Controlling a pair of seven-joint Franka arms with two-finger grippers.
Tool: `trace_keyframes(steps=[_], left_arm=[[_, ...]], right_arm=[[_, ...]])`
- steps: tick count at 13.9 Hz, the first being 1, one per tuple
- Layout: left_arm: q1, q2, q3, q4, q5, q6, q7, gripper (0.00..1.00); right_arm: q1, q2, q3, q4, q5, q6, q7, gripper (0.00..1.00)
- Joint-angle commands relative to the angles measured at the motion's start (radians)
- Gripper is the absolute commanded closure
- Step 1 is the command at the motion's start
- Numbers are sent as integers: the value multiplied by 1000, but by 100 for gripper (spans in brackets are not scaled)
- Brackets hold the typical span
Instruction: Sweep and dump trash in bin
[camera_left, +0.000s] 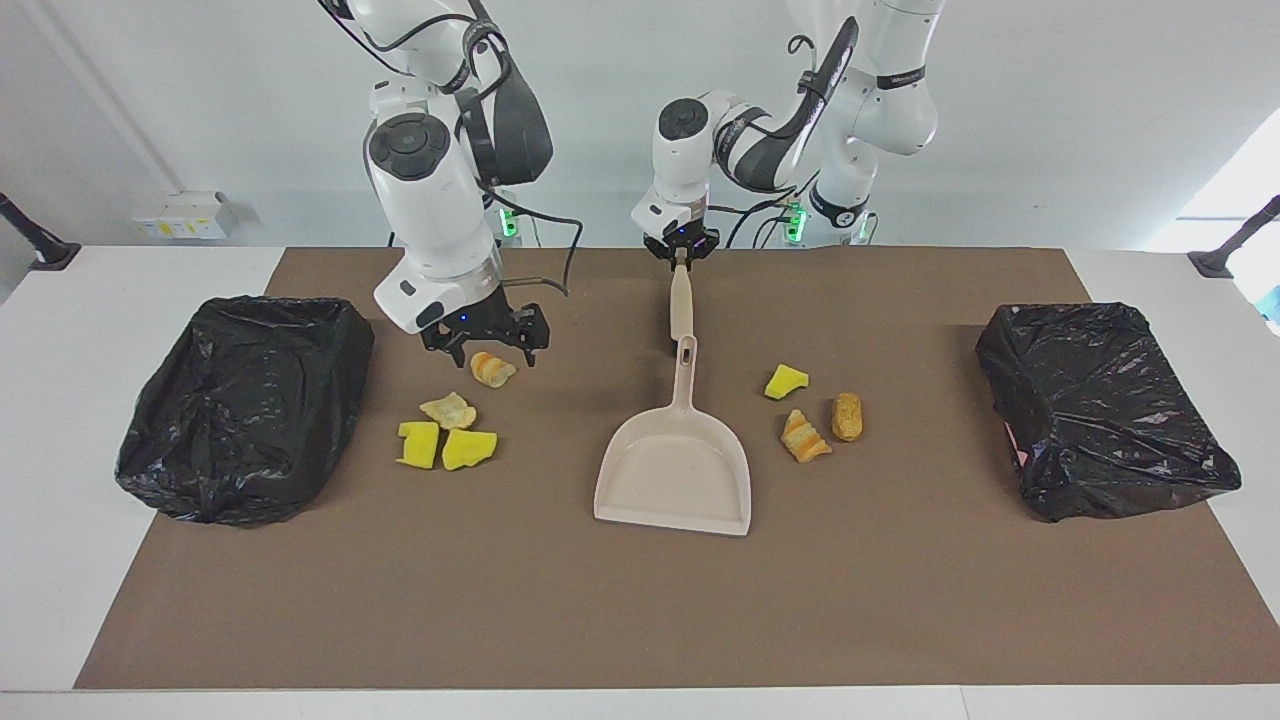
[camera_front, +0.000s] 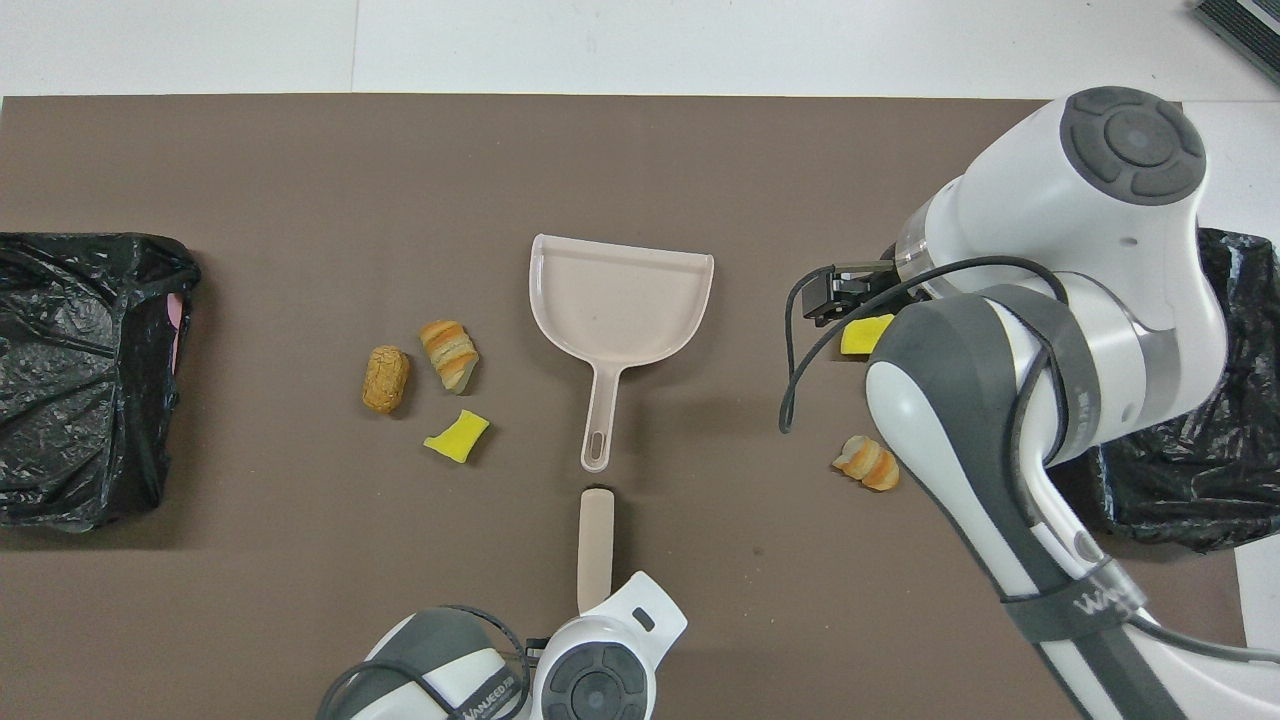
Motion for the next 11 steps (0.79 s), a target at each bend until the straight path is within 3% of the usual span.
trace_keyframes(steps=[1, 6, 8, 11], left_arm=[[63, -28, 1, 51, -14, -140, 82, 100], [209, -102, 7, 90, -14, -286, 219, 100], [323, -137, 7, 91, -14, -297, 318, 100], [486, -110, 12, 163, -14, -317, 467, 100]], right_arm=[[19, -19, 1, -24, 17, 8, 27, 0], [52, 1, 3, -22, 17, 60, 124, 0], [80, 12, 4, -22, 17, 100, 182, 0], [131, 44, 4, -21, 21, 151, 263, 0]])
